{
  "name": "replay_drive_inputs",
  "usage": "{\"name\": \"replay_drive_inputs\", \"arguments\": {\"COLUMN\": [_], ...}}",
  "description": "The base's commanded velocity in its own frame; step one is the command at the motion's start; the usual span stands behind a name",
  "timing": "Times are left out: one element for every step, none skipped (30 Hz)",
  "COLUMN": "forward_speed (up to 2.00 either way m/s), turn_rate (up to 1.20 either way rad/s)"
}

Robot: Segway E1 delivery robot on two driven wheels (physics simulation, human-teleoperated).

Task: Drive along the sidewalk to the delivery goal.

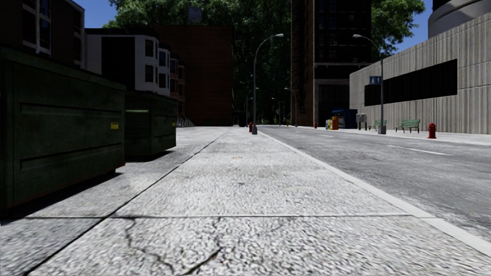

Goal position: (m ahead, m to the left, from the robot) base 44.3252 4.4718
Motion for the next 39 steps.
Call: {"name": "replay_drive_inputs", "arguments": {"forward_speed": [2.0,2.0,2.0,2.0,2.0,2.0,2.0,2.0,2.0,2.0,2.0,2.0,2.0,2.0,2.0,2.0,2.0,2.0,2.0,2.0,2.0,2.0,2.0,2.0,2.0,2.0,2.0,2.0,2.0,2.0,2.0,2.0,2.0,2.0,2.0,2.0,2.0,2.0,2.0], "turn_rate": [0.0,0.0,0.0,0.0,0.0,0.0,0.0,0.0,0.0,0.0,0.0,0.0,0.0,0.0,0.0,0.0,0.0,0.0,0.0,0.0,0.0,0.0,0.0,0.0,0.0,0.06,0.17,0.22,0.22,0.24,0.25,0.25,0.25,0.25,0.25,0.25,0.25,0.25,0.25]}}
